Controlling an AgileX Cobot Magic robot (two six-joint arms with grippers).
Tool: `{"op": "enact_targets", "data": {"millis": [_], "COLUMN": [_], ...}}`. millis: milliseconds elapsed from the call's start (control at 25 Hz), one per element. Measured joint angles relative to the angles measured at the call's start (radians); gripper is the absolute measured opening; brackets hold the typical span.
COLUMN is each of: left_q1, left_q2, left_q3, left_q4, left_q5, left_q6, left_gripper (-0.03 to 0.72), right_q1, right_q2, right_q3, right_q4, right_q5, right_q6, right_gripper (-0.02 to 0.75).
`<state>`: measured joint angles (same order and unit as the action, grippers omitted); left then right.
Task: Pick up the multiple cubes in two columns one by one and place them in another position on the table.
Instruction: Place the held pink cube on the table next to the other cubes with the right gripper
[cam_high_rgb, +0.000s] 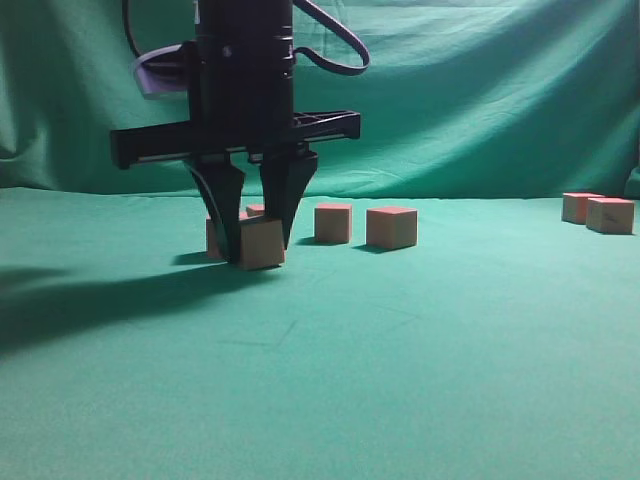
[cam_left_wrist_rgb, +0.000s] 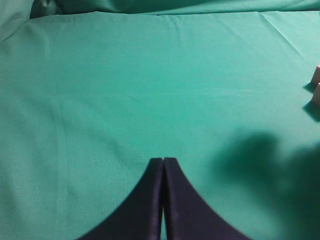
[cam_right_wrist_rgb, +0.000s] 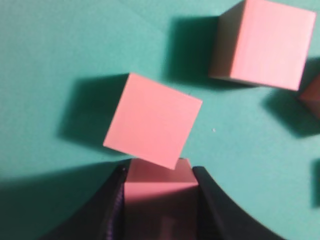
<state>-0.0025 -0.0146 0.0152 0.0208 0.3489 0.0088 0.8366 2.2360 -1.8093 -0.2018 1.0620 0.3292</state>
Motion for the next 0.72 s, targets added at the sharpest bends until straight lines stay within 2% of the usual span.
{"op": "enact_targets", "data": {"millis": [720], "left_q1": [0.0], "left_q2": [0.0], "left_q3": [0.0], "left_q4": [0.0], "left_q5": [0.0], "left_q6": [0.0], "left_gripper": [0.0], "right_q1": [0.0], "right_q2": [0.002], "right_q3": [-0.001], "right_q4": [-0.014], "right_q5": [-0.004], "right_q6": [-0.027], "right_gripper": [0.267]}}
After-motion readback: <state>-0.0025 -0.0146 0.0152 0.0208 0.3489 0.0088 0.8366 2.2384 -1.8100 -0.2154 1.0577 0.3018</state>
